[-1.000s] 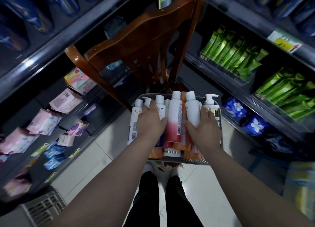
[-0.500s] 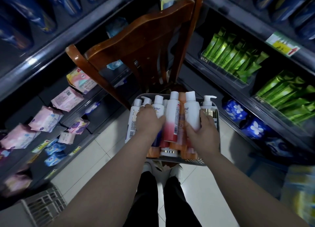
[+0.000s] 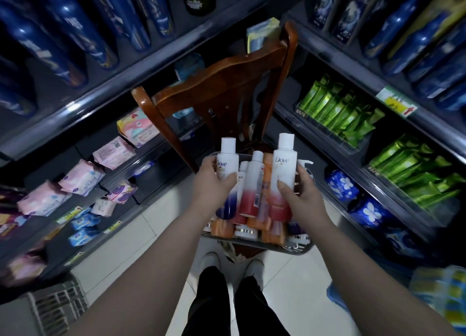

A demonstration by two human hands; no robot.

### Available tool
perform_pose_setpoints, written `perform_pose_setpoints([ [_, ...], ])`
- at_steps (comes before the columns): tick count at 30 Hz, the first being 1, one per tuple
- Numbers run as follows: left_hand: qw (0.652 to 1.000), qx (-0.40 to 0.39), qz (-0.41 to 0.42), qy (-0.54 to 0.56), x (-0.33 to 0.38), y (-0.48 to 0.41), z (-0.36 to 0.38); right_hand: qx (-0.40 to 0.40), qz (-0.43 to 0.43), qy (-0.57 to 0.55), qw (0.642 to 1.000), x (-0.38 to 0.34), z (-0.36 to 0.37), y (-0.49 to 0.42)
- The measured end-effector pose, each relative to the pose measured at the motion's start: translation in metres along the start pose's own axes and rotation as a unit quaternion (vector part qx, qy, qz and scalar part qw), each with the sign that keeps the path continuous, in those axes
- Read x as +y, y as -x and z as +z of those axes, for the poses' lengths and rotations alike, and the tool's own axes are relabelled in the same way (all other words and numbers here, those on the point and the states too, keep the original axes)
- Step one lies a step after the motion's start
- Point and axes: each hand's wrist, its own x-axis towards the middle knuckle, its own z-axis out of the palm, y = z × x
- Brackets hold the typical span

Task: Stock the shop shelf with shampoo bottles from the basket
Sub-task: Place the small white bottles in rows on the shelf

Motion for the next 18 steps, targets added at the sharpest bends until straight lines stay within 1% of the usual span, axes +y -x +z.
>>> perform_pose_setpoints([
  [2,0.998,0.000,0.002,0.056,0.009,0.009,-0.022,-0.034,-0.018,-0.041,0.998,-0.020,-0.004,0.003],
  [4,0.991,0.002,-0.011,0.134,0.018,0.020,-0.047,-0.083,-0.043,-0.102,0.990,-0.046,-0.005,0.010],
  [6,0.975,-0.010,-0.027,0.219,0.024,0.032,-0.076,-0.127,-0.076,-0.137,0.979,-0.075,-0.003,0.020],
  [8,0.962,-0.018,-0.030,0.271,0.026,0.044,-0.106,-0.168,-0.104,-0.149,0.969,-0.103,0.003,0.030],
  [12,0.949,0.034,0.007,0.313,0.030,0.072,-0.176,-0.231,-0.119,-0.163,0.952,-0.155,0.032,0.053],
  [14,0.944,0.049,0.036,0.324,0.030,0.089,-0.214,-0.249,-0.125,-0.166,0.946,-0.181,0.055,0.069],
  [18,0.938,0.083,0.087,0.327,0.018,0.124,-0.295,-0.281,-0.166,-0.179,0.928,-0.229,0.112,0.106],
])
